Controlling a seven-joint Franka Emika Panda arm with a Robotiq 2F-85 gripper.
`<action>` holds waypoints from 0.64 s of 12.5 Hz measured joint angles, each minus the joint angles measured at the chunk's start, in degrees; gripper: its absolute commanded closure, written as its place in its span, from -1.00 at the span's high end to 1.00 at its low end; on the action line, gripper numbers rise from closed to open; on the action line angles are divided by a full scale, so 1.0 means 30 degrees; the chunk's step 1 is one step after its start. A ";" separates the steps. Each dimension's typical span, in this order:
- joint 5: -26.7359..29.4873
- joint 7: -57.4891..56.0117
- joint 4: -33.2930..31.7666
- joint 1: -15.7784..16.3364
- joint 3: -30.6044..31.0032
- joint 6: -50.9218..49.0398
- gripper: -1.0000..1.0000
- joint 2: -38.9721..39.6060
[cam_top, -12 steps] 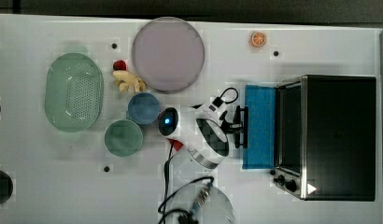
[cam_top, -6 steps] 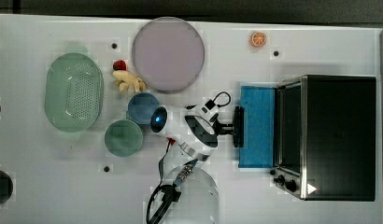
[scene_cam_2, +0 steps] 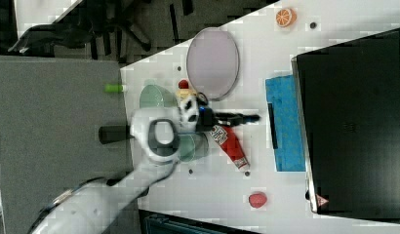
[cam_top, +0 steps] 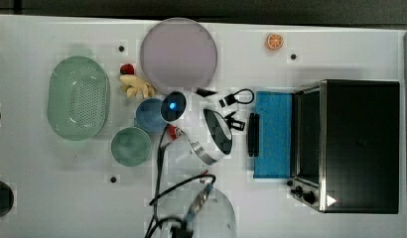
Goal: Flap open oven.
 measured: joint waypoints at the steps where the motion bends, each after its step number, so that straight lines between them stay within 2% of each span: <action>1: 0.1884 0.0000 0.0410 0.0061 0.0040 -0.0103 -0.65 -0.1096; 2: 0.3837 0.0000 0.0970 0.0100 0.0119 -0.0476 -0.65 -0.2299; 4: 0.6449 0.0030 0.1902 0.0196 0.0131 -0.1585 -0.65 -0.4987; 7: 1.0203 0.0043 0.3320 0.0121 0.0065 -0.6686 -0.65 -0.9019; 8: 1.0674 0.0064 0.3991 0.0126 -0.0070 -0.8388 -0.65 -0.9850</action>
